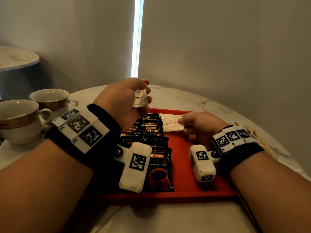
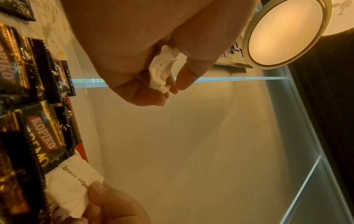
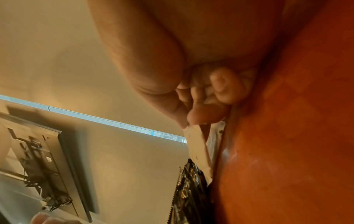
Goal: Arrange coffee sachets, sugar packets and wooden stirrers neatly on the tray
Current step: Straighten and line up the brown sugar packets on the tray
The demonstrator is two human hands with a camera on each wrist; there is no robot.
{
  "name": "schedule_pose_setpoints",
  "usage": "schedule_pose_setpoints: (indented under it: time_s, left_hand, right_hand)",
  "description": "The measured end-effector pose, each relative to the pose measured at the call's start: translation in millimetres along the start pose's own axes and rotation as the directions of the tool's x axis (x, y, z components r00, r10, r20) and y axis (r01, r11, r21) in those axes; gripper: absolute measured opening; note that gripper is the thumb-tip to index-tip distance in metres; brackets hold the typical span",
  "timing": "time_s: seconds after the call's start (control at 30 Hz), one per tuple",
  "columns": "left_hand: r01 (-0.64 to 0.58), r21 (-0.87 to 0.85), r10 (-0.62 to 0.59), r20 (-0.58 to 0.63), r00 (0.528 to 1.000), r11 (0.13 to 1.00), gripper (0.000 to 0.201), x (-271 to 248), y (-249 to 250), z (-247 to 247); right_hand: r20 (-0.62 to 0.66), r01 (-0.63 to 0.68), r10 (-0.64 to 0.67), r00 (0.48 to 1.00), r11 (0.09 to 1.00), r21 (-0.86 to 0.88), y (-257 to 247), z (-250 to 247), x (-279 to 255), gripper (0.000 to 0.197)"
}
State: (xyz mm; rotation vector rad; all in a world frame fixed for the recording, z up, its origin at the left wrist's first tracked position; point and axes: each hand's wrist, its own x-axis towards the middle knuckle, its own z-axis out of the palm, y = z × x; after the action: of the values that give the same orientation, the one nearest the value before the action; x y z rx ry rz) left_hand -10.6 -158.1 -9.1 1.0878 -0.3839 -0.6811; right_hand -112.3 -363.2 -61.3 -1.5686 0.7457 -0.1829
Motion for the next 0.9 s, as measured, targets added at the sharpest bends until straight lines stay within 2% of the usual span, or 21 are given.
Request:
schedule_pose_setpoints:
  time_s: [0.23, 0.7, 0.9]
  left_hand:
    - [0.008, 0.011, -0.008, 0.002, 1.0, 1.0, 0.016, -0.9, -0.5, 1.1]
    - [0.008, 0.019, -0.008, -0.018, 1.0, 1.0, 0.017, -2.1, -2.3, 2.9]
    - [0.014, 0.013, -0.014, -0.008, 1.0, 1.0, 0.019, -3.2, -1.6, 2.2]
  right_hand:
    - [0.006, 0.014, -0.014, 1.0, 1.0, -0.021, 0.4, -0.7, 1.6, 0.023]
    - [-0.042, 0.015, -0.017, 0.999, 0.998, -0.054, -1.5, -0.1, -0.4, 0.016]
    - [-0.06, 0.028, -0.033, 0.998, 0.997, -0.078, -3.1, 0.6, -3.9, 0.021]
